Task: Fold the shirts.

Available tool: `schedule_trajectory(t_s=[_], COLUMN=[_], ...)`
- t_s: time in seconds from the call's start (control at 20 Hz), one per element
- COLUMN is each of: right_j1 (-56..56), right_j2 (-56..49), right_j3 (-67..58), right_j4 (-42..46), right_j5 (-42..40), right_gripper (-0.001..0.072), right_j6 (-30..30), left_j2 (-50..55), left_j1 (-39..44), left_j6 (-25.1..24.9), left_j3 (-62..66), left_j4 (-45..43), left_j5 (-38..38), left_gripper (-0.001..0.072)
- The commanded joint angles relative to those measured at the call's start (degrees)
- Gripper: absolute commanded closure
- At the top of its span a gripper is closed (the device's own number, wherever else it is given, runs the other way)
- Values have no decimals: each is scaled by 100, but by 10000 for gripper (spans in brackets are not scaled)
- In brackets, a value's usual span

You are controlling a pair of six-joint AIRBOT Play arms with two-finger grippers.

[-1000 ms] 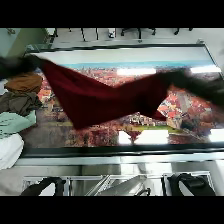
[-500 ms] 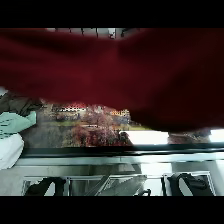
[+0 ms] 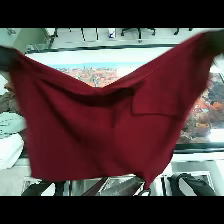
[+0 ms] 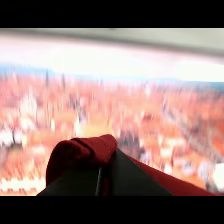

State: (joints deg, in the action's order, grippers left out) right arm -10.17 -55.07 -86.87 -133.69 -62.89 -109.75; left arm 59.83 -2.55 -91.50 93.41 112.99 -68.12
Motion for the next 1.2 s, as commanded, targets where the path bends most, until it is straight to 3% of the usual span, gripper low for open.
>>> schedule_trajectory(t_s=[0.0,0.1,0.25,0.4,0.55,0.7,0.9,1.15], right_j1=[116,79,-103,-175,-197,-225,-352,-330], right_j2=[-1032,-2236,-4291,-5772,-6629,-6961,-6791,-6059], right_j3=[1864,2041,1034,-691,-2402,-3414,-3357,-2658], right_j4=[-48,-175,-785,-780,-763,-752,-503,1298], right_j5=[1161,1917,1803,1226,1062,918,203,-455], right_gripper=[688,689,689,689,689,689,688,689], right_j6=[-315,-459,-527,109,671,953,723,695], left_j2=[1386,2527,4382,5659,6225,6328,6207,5812], left_j1=[273,127,-160,-260,-179,-160,-162,-177], left_j6=[-240,-236,-238,-236,-205,-76,-131,-258], left_j3=[-1558,-1716,-828,492,1692,2481,2570,1810], left_j4=[57,118,619,1119,1158,1161,1150,894], left_j5=[1032,1781,1652,1329,1239,1191,756,566], left_gripper=[693,693,693,693,693,693,693,693])
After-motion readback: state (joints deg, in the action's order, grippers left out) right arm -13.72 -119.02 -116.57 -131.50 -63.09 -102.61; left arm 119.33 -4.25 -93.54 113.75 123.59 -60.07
